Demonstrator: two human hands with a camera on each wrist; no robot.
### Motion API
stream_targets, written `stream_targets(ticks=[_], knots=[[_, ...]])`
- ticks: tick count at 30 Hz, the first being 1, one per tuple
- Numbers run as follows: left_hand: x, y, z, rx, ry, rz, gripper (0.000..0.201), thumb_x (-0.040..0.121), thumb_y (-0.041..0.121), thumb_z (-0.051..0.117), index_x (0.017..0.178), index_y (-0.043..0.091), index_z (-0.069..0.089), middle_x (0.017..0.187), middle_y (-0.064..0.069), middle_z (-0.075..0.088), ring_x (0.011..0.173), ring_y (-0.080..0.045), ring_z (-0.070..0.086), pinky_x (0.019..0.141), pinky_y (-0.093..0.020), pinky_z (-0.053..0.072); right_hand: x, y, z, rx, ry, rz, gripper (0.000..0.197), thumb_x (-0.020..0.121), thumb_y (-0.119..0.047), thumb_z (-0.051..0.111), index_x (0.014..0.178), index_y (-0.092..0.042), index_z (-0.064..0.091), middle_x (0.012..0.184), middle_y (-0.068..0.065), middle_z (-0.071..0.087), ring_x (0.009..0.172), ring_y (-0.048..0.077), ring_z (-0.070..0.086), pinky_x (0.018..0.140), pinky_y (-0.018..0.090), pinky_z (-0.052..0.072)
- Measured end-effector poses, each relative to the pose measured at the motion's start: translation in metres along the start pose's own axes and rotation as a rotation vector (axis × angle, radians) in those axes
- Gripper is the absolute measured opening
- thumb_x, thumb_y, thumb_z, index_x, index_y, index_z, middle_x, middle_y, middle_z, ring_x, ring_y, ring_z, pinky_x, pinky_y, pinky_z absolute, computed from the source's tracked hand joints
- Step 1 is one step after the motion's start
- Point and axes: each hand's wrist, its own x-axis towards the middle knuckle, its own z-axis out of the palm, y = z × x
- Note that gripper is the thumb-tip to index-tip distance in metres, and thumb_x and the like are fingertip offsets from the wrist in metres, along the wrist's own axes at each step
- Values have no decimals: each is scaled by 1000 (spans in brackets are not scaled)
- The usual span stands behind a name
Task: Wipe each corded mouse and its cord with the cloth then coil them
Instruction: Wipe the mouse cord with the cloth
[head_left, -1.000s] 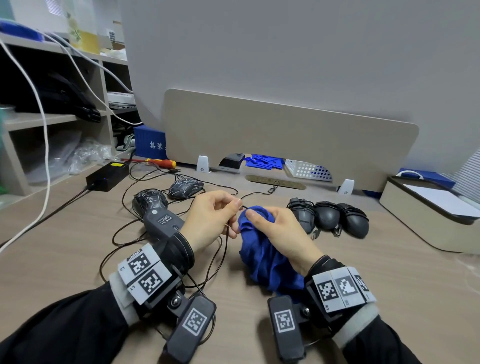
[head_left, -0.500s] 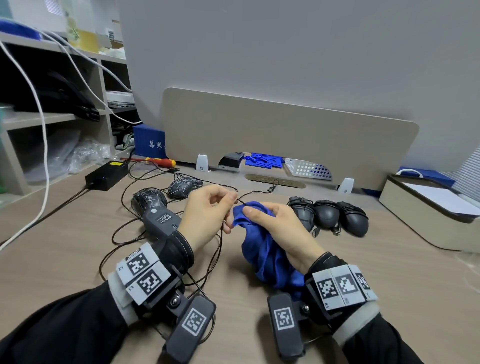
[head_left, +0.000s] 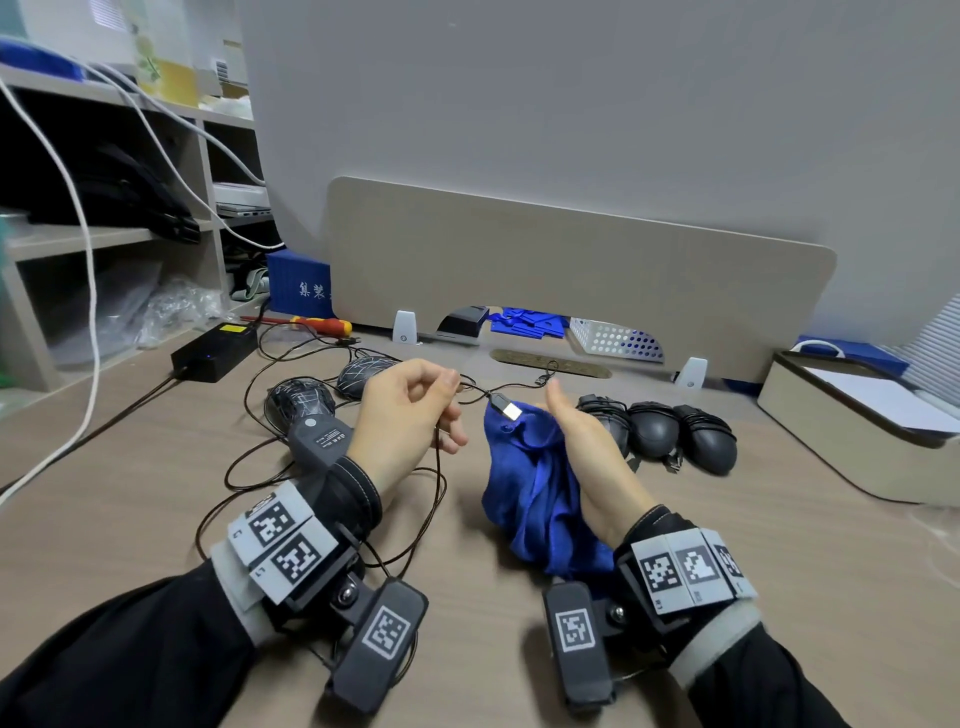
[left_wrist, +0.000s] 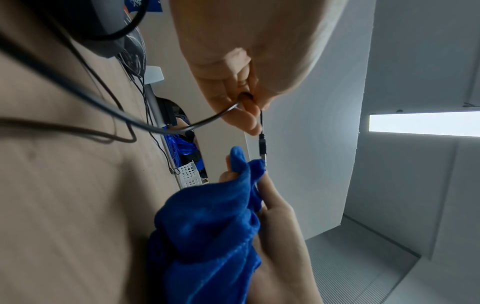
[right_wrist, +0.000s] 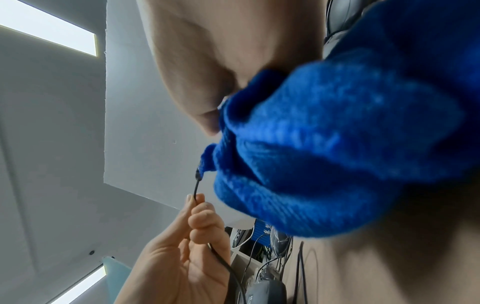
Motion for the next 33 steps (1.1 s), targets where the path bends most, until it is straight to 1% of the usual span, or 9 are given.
stream_targets(ticks=[2,4,8,13,15,21,25,29,33], knots=[[0,0,0,5,-3,10,17,100,10,54,90,-4,59,64,-9,54,44,-15,58,42,-22,48,0,-1,2,21,-33,25,62,97,-64,43,100,-12,77,102,11,76,98,26,72,93,36,52],[-1,0,0,14,-12,13,16,100,9,55,87,0,59,62,-7,56,46,-15,59,45,-22,49,0,2,3,-76,-58,-98,53,95,-58,54,99,-10,76,99,7,75,93,23,69,91,36,50],[-2,1,1,10,-123,-89,20,100,9,53,82,5,59,61,-7,60,50,-19,60,51,-26,48,-3,3,-2,-168,-78,-355,14,95,-10,64,104,-8,75,102,10,75,92,13,66,87,30,52],[-5,5,5,9,-235,-267,42,98,37,54,75,3,64,54,-10,57,42,-19,51,50,-24,41,-7,-1,-4,-144,-143,-419,26,89,4,66,111,-6,75,105,6,77,98,10,69,88,21,52],[-6,6,5,32,-243,-267,42,97,38,56,73,5,65,55,-10,57,42,-18,50,49,-24,40,-8,-1,-2,-159,-173,-422,30,87,8,67,112,-7,75,105,3,77,100,8,69,89,19,51],[-6,1,1,110,-284,-100,29,99,16,56,73,4,65,53,-2,57,46,-11,48,52,-25,37,-7,-2,-2,-194,-165,-449,35,85,12,65,111,-11,75,106,2,77,101,11,71,90,22,53],[-4,-2,1,172,-181,47,24,97,10,59,75,6,68,50,3,57,47,-7,48,50,-15,39,-4,-4,-4,-87,-109,-375,44,74,-6,53,111,-15,76,109,4,76,110,19,68,99,32,50],[-2,-6,0,192,-159,66,22,95,11,62,75,6,68,51,1,60,47,-9,51,51,-18,41,-8,-8,-2,111,-133,-269,42,103,-28,40,112,-6,74,110,9,75,110,19,69,98,28,51],[-5,-4,1,175,-204,61,23,97,14,61,77,6,69,51,-3,59,47,-11,51,52,-19,43,-4,-1,-1,-145,-90,-417,25,102,-16,53,114,-9,74,109,3,76,109,14,68,96,24,51]])
